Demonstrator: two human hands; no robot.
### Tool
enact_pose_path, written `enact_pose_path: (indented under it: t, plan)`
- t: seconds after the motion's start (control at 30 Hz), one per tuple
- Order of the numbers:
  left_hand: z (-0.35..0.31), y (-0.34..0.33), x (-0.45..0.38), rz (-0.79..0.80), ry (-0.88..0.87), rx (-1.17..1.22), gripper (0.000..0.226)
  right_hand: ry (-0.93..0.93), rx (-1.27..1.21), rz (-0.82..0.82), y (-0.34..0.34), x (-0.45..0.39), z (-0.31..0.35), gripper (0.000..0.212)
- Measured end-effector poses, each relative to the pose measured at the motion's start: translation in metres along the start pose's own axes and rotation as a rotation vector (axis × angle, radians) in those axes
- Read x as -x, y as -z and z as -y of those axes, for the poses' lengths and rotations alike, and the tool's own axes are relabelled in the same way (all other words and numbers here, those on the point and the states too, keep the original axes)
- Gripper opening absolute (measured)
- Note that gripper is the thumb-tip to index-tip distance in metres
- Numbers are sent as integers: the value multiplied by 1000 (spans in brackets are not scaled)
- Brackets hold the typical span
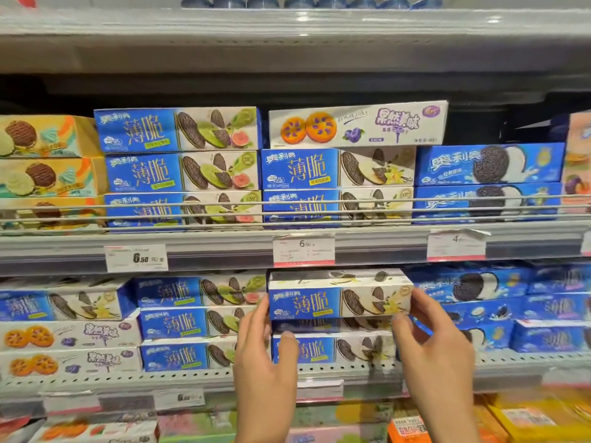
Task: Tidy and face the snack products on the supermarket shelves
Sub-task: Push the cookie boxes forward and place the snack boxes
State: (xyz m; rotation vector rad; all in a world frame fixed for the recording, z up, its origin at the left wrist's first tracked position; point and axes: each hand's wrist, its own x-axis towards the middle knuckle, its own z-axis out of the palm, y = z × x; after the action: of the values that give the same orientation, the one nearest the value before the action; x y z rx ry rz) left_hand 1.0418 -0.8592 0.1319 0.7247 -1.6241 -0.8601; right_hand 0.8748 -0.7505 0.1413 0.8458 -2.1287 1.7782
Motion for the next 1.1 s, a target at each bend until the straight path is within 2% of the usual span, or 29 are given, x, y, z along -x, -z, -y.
enact_pose_path:
  t: [0.17,0.43,0.57,0.63,0.73,0.83,0.97,1.1]
  plan:
    - [0,4,-8,30,-34,-326,60,43,146,4,-10,1,2,54]
    - [-6,7,-24,106,-141,-862,60,86,334,44,-17,-1,14,55]
    - [-1,10,-29,72,-200,-834,61,131,452,86,-15,-4,11,52]
    - [7,16,-31,-7,-307,-788,56,182,493,16,-13,-3,7,48]
    - [14,24,-40,-96,-472,-799,53,460,469,-129,-16,0,5,39]
    - [19,33,-54,-100,-495,-874,55,671,509,-63,-27,-5,11,43]
    - [28,45,-65,-27,-479,-1003,58,653,667,57,-45,-12,23,57]
    - [30,45,-63,-15,-481,-961,60,576,672,31,-58,-11,24,54]
